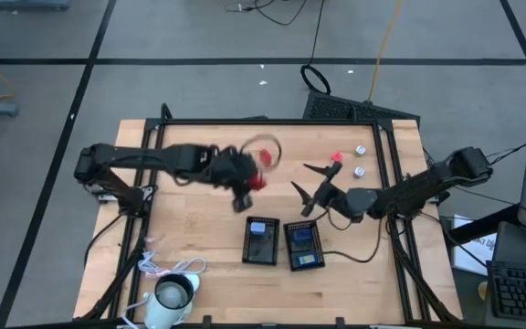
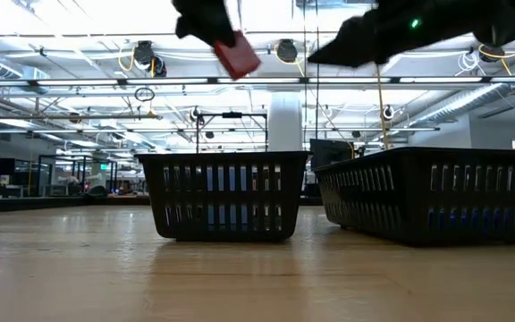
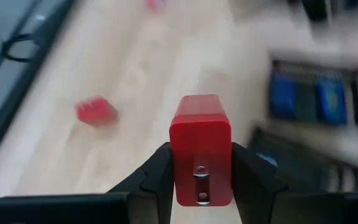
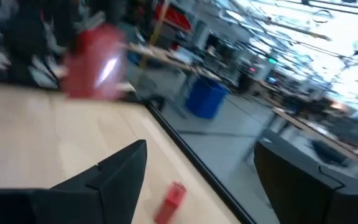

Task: Pick & Place Office items
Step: Put the right red charger adapter into the left black basket

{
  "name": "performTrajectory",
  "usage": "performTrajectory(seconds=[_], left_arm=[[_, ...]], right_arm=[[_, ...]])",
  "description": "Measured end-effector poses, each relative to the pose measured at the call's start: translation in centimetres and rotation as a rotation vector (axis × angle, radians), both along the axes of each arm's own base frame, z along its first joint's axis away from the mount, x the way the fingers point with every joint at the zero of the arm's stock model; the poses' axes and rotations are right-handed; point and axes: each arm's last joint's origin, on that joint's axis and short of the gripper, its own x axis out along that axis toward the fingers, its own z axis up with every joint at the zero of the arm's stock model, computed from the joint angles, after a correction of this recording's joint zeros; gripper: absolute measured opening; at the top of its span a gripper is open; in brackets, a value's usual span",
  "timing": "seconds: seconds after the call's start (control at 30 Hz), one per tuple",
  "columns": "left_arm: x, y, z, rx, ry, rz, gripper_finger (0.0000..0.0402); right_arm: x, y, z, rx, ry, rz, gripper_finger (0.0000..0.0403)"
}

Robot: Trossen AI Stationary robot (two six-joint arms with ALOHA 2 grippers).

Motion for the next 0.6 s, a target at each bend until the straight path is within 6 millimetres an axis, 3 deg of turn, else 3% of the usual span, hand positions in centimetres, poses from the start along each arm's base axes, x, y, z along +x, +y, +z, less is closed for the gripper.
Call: performTrajectory(seconds=[0.17,0.37,0.6], left_arm=[[0.2,-5.2,-1.9,-0.041,0.124,-0.227,0.0124],[0.7,-10.4,-4.5,0.044,0.201,-0.463,0.0124],[3.0,-11.6,-8.8,0.071,0.293,-0.479,0.0124]], right_arm=[[-2.0,-0.8,1.2,0.074,-0.1,0.06,0.0278],[-4.1,-1.9,0.7,0.146,-0.169,0.072,0.0276],[-4.8,-2.2,0.1,0.169,-0.188,0.061,0.0272]])
